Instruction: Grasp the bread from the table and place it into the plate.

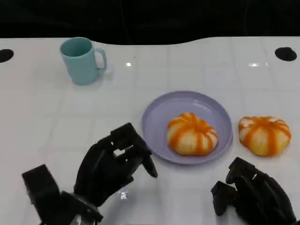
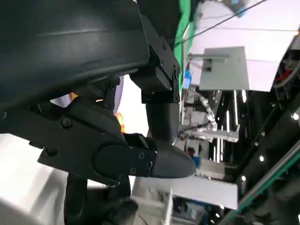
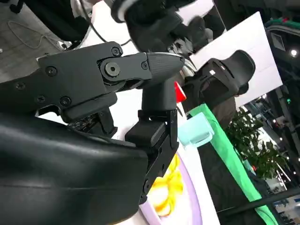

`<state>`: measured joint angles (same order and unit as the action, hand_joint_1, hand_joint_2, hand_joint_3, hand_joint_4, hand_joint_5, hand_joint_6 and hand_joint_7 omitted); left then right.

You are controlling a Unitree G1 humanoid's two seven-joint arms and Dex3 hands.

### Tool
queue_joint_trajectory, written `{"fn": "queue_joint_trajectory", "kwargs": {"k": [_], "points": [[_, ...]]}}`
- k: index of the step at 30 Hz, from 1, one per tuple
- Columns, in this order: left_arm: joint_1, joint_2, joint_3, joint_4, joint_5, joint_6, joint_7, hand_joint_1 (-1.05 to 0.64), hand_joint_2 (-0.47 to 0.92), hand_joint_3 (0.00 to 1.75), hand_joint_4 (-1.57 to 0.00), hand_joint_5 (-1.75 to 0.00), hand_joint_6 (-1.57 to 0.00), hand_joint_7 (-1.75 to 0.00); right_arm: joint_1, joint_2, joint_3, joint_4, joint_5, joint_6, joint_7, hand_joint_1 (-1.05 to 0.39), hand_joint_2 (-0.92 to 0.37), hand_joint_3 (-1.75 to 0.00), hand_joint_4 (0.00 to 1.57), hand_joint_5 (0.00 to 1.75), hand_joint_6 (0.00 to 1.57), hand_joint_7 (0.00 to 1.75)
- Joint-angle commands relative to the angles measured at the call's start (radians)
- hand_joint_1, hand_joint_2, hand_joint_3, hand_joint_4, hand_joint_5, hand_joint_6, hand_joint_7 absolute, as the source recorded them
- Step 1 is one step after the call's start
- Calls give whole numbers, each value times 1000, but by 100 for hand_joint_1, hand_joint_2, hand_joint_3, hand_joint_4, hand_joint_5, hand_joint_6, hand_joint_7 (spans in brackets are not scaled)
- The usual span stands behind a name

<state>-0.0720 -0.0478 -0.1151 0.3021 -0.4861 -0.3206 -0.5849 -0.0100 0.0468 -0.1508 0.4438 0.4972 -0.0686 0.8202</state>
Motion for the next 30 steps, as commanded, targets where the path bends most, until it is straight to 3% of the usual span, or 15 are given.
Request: {"fn": "queue_joint_trajectory", "kwargs": {"k": [1,10,30], "points": [[88,13,13,-112,-59,133,-31,-75,92,17,-86,-174,-77,-144,8,-18,-10,-11,7,5,1,-55,-92,-25,76,172,67,146],[193,3,8,-196,-61,225,-60,-74,92,15,-93,-170,-82,-144,12,-23,-12,-18,13,14,4,-56,-92,-23,76,171,66,146],[178,-5,62,-165,-72,275,-117,-76,92,18,-91,-172,-81,-148,-8,-22,-23,24,5,-2,8,-56,-92,-23,77,170,68,144]]}}
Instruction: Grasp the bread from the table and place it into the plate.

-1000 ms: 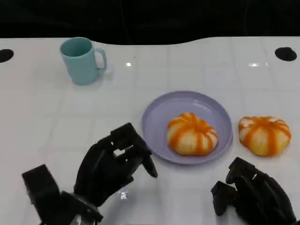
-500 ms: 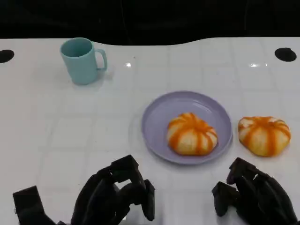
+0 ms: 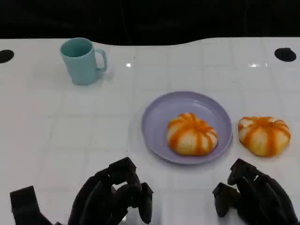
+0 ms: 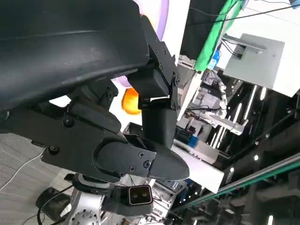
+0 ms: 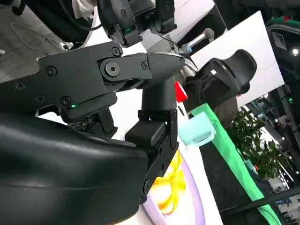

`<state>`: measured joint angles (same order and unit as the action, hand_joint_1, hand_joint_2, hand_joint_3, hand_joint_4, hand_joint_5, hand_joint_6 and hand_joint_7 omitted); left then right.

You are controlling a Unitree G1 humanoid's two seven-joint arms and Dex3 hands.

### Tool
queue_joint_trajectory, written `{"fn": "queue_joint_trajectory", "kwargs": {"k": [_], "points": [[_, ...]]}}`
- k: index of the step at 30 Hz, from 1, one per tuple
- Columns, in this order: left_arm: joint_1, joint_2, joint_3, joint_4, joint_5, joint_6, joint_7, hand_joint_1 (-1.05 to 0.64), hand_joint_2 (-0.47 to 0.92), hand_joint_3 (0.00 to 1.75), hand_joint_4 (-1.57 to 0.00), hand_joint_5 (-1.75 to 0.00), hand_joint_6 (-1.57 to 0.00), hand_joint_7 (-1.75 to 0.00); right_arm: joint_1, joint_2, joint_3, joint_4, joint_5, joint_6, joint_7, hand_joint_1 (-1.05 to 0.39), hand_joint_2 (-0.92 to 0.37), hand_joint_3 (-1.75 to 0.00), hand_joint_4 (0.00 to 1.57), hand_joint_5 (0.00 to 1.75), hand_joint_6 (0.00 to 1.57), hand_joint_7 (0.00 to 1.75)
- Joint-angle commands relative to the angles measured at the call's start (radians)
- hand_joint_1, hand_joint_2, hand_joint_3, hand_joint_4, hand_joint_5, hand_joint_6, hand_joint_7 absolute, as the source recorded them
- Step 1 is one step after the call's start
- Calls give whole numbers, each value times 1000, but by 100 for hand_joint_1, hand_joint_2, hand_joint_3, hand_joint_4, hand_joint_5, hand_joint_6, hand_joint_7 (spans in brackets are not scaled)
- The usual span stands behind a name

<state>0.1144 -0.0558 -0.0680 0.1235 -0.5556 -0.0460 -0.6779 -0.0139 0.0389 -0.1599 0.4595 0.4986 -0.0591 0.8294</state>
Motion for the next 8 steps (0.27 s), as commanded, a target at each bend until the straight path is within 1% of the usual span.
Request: {"fn": "queue_joint_trajectory", "kwargs": {"k": [1,4,8], "points": [[-11,2,18,17,-7,7,-26,-76,92,17,-91,-172,-81,-146,-4,-15,-14,9,2,-14,-1,-55,-92,-23,77,170,68,143],[-19,-5,28,21,-10,18,-26,-77,92,13,-93,-169,-84,-140,-7,-15,-16,17,2,-22,9,-55,-92,-24,76,169,67,143],[-25,-9,37,34,3,3,-31,-78,92,12,-94,-169,-86,-138,-18,-15,-21,37,5,-28,23,-55,-92,-24,76,169,67,143]]}}
